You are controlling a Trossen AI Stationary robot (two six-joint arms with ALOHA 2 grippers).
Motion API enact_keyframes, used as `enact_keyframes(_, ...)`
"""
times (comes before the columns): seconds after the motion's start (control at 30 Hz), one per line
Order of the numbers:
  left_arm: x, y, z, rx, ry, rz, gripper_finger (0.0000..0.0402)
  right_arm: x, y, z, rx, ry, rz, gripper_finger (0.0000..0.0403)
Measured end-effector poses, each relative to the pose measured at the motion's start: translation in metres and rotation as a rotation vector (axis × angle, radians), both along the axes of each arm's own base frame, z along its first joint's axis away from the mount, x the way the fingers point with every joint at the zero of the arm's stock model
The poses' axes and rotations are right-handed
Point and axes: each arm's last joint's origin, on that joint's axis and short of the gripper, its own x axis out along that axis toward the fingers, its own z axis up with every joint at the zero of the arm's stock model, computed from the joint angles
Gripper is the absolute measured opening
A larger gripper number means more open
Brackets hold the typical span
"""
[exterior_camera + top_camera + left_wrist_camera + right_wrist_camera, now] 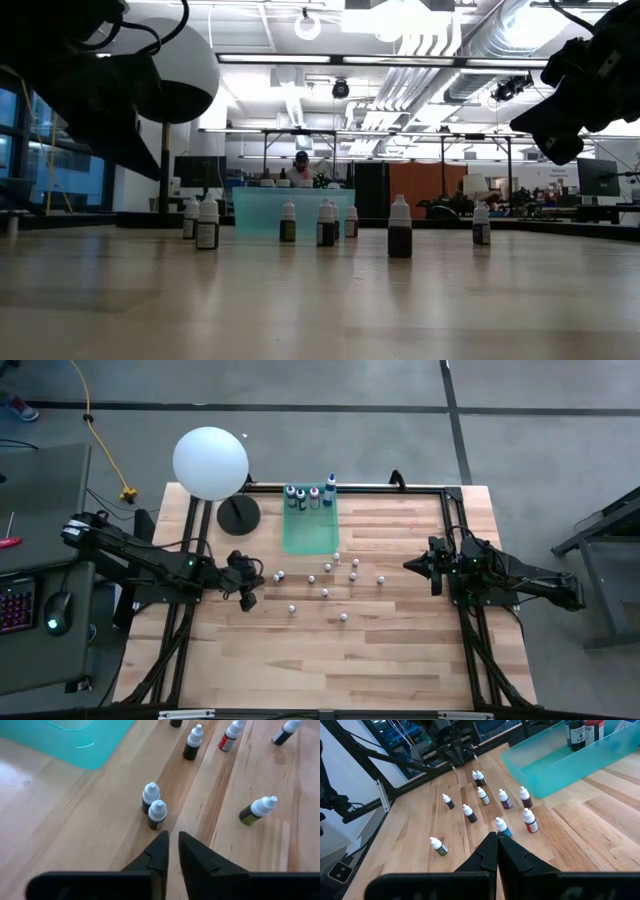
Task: Pick & Place food coloring
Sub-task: Put the small black food coloring bottle into the blue bin
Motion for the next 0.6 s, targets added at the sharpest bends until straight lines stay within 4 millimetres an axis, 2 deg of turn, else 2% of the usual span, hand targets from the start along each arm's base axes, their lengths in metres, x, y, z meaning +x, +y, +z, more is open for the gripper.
enact_keyframes(0.37, 0.000, 0.001, 0.000, 0.054, 0.006, 0.004, 0.0155, 0.000, 0.000, 0.000, -0.001, 0.000, 0.000, 0.0000)
enact_keyframes(0.6, 0.008, -0.001, -0.011, 0.049, 0.042, 0.036, 0.0181, 0.000, 0.000, 0.000, 0.000, 0.000, 0.000, 0.0000)
